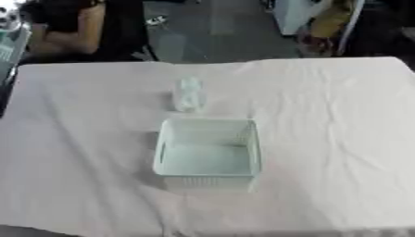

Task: Pick up objects on the table and place them in the box.

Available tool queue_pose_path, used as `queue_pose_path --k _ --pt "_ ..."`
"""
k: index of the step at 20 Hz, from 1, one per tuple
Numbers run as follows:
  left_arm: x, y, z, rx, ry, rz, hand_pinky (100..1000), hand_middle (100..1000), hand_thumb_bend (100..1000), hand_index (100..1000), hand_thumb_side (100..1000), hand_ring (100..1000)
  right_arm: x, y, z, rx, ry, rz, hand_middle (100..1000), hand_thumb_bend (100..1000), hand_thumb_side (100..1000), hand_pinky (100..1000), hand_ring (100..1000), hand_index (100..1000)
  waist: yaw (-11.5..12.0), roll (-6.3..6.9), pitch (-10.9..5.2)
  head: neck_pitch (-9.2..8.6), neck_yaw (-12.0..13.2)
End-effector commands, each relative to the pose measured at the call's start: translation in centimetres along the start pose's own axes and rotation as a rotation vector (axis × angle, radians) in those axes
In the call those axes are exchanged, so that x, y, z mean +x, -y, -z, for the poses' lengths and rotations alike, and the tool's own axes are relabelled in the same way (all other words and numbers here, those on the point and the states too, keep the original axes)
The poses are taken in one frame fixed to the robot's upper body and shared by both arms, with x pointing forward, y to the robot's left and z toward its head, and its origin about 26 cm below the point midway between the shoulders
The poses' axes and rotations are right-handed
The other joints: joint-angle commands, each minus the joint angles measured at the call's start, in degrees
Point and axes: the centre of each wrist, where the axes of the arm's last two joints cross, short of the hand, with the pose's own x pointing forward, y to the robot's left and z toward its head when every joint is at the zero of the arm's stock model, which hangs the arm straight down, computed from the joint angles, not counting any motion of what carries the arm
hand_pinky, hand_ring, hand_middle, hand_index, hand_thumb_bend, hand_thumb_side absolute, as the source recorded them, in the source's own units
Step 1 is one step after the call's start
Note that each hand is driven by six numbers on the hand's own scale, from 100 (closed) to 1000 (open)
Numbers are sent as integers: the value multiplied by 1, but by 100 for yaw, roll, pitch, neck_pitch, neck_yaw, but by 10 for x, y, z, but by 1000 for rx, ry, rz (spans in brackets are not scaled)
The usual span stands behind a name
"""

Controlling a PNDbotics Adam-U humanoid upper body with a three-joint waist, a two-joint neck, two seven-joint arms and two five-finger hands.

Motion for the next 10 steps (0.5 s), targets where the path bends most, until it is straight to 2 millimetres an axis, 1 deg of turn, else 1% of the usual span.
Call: queue_pose_path --k 1,2,3,4,5,7,10 --pt "10 17 27 -98 37 68 693 715 573 810 596 685 3 4 7 -1 30 -4 971 100 651 838 968 963 -20 -6 -46 -8 45" --pt "13 26 35 -126 43 73 695 726 548 817 629 685 3 4 7 -2 31 -3 971 100 651 838 968 963 -24 -9 -39 -8 47" --pt "15 37 42 -157 46 78 696 728 546 817 632 687 3 4 7 -4 32 0 971 100 651 838 968 963 -30 -13 -31 -8 53" --pt "17 48 48 -186 46 85 707 756 528 833 658 714 4 3 8 -5 33 2 971 100 652 838 968 963 -35 -15 -23 -8 63" --pt "17 59 53 -215 40 94 710 764 525 835 662 722 4 3 8 -6 34 4 971 100 652 838 968 963 -39 -18 -16 -8 75" --pt "14 78 58 -256 14 115 709 774 512 845 678 733 4 2 9 -8 36 7 971 100 652 838 968 963 -43 -24 -5 -8 88" --pt "6 105 59 -307 -34 141 704 783 500 846 719 736 4 2 9 -11 39 12 971 100 652 838 968 963 -49 -35 5 -8 94"
